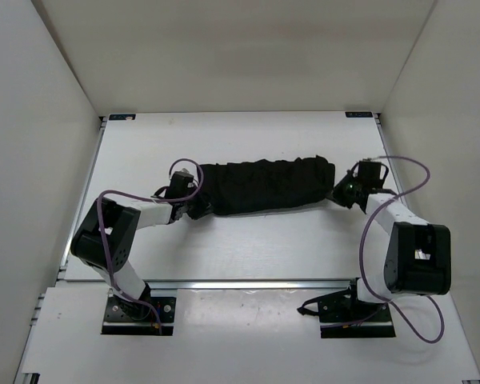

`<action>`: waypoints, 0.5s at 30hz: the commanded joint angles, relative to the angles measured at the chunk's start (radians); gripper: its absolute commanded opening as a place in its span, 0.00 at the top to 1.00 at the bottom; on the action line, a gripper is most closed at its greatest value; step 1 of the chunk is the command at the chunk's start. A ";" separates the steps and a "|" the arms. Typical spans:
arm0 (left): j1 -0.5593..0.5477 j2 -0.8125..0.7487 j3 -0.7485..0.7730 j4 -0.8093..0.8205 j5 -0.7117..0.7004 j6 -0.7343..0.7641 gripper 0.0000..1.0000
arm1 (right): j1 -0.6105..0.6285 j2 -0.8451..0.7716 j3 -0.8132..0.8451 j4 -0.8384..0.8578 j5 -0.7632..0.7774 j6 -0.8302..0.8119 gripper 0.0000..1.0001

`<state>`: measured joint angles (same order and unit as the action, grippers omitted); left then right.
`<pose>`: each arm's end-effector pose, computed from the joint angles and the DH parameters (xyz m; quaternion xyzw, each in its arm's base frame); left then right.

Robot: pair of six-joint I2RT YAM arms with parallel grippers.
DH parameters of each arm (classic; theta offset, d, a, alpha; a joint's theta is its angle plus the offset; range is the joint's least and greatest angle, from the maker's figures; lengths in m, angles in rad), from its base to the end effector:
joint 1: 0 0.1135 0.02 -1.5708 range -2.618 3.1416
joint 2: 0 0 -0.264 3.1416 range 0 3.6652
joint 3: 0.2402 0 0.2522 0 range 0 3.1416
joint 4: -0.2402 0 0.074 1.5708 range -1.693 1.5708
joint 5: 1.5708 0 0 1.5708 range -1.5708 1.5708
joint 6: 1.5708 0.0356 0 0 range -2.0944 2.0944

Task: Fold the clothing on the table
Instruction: Fold the skirt

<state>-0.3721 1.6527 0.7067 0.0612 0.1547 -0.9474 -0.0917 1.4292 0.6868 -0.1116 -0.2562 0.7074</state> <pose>0.2800 -0.1152 0.1285 -0.2414 0.9077 -0.2630 0.2203 0.2747 -0.0162 0.1717 0.3200 0.8731 0.2194 0.2953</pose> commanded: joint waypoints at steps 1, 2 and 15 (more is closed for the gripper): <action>-0.022 -0.021 -0.001 0.012 -0.015 -0.025 1.00 | 0.068 -0.050 0.179 -0.111 0.037 -0.265 1.00; -0.028 -0.013 0.007 0.012 -0.011 -0.019 1.00 | 0.085 -0.040 0.248 -0.149 0.040 -0.290 1.00; -0.039 0.006 -0.032 0.068 0.019 -0.057 1.00 | 0.630 0.287 0.698 -0.172 -0.006 -0.407 1.00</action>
<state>-0.4088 1.6650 0.6987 0.1051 0.1551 -0.9939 0.4858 1.6627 1.3170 -0.2832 -0.2302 0.3134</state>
